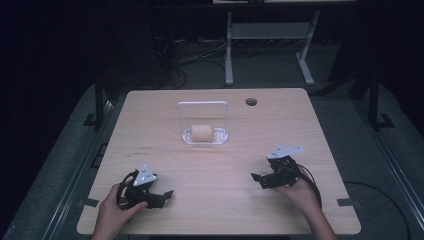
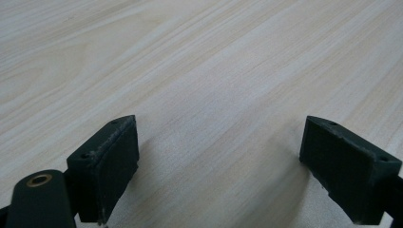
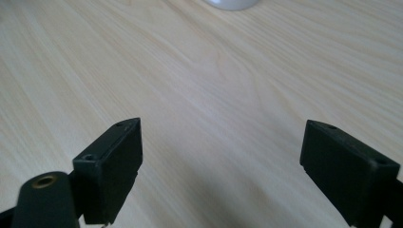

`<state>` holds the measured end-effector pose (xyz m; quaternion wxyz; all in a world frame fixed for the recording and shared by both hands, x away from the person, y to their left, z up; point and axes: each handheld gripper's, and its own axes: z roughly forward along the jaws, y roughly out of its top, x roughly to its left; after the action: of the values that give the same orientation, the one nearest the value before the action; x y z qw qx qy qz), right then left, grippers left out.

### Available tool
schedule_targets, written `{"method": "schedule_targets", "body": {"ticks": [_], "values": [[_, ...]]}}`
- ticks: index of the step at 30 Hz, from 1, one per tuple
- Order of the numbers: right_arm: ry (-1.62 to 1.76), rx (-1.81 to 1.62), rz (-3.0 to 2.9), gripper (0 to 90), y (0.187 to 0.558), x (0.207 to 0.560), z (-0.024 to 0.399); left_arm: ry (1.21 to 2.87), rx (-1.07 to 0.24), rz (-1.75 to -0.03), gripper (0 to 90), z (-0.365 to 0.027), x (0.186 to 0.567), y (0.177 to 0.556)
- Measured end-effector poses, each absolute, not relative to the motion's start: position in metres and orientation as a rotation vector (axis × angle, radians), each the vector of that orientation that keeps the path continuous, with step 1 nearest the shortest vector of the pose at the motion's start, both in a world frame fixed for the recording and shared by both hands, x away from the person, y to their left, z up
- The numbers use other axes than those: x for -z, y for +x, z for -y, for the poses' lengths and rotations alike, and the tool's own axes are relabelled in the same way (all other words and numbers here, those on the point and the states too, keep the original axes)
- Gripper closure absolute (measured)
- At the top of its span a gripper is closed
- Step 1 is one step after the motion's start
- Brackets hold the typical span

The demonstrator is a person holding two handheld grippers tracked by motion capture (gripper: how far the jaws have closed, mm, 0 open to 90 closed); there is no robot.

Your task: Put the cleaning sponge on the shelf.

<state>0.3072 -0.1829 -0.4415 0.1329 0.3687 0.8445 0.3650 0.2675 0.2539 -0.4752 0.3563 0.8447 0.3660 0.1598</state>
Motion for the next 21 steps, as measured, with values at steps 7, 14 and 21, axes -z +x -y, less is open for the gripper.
{"method": "schedule_targets", "body": {"ticks": [7, 14, 21], "values": [[1.113, -1.066, -2.404, 12.2, 0.293, 0.448, 0.199, 2.181, -0.413, -0.945, 12.2, -0.254, 0.475, 0.268], [1.142, -1.027, -2.389, 10.2, 0.277, 0.458, 0.213, 2.182, -0.413, -0.945, 12.2, -0.254, 0.475, 0.268], [1.181, -1.0, -2.339, 9.8, 0.263, 0.467, 0.229, 2.181, -0.412, -0.945, 12.2, -0.254, 0.475, 0.268]]}}
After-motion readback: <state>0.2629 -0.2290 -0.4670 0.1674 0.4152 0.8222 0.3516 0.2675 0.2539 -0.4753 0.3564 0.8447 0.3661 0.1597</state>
